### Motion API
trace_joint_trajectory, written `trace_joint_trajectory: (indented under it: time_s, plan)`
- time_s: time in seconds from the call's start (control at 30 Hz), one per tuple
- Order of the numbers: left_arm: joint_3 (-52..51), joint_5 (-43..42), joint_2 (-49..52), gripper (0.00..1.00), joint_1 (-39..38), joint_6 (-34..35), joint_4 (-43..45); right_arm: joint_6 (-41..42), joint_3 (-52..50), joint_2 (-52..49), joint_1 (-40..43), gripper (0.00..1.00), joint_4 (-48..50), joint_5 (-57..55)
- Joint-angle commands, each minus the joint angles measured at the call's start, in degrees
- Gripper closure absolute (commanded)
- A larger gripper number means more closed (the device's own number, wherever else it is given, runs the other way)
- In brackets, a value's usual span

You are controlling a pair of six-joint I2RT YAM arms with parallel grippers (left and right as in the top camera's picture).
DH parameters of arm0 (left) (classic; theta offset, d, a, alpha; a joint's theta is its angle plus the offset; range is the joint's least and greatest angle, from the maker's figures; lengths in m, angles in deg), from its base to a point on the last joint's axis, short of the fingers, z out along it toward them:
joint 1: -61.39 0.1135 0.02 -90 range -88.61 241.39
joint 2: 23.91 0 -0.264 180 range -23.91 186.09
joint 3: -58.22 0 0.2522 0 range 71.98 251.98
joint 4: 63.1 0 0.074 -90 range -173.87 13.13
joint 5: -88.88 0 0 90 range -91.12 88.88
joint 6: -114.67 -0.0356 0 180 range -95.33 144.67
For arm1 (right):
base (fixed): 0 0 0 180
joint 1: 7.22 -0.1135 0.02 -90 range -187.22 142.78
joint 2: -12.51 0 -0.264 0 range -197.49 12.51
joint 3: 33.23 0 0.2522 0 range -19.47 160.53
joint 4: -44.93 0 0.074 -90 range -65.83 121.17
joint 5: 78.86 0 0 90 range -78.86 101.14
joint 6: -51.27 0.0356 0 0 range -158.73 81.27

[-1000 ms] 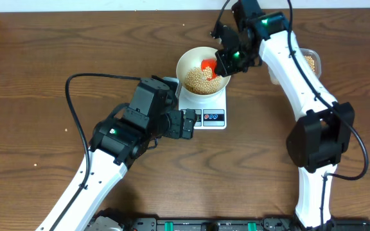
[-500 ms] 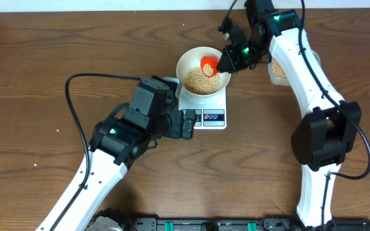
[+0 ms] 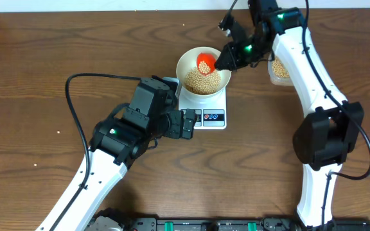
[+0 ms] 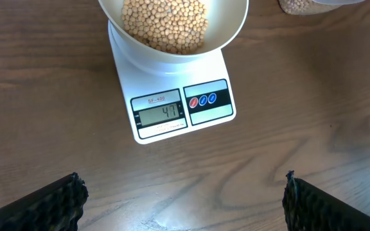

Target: Scoop item into bowl and weigh 50g on scale

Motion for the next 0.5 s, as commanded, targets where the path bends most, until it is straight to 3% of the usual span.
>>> trace_joint_trajectory:
  time_s: [0.0,0.47]
  plan:
    - [0.98,-0.31,0.13,0.0,0.17,-0.55,-0.2,-1.18,1.42,2.21,2.14,0.99,-0.15,7.87]
    - [0.98,-0.31,0.13,0.0,0.17,-0.55,-0.2,-7.48,1.4,2.21,7.65,0.99,-5.07,19.45]
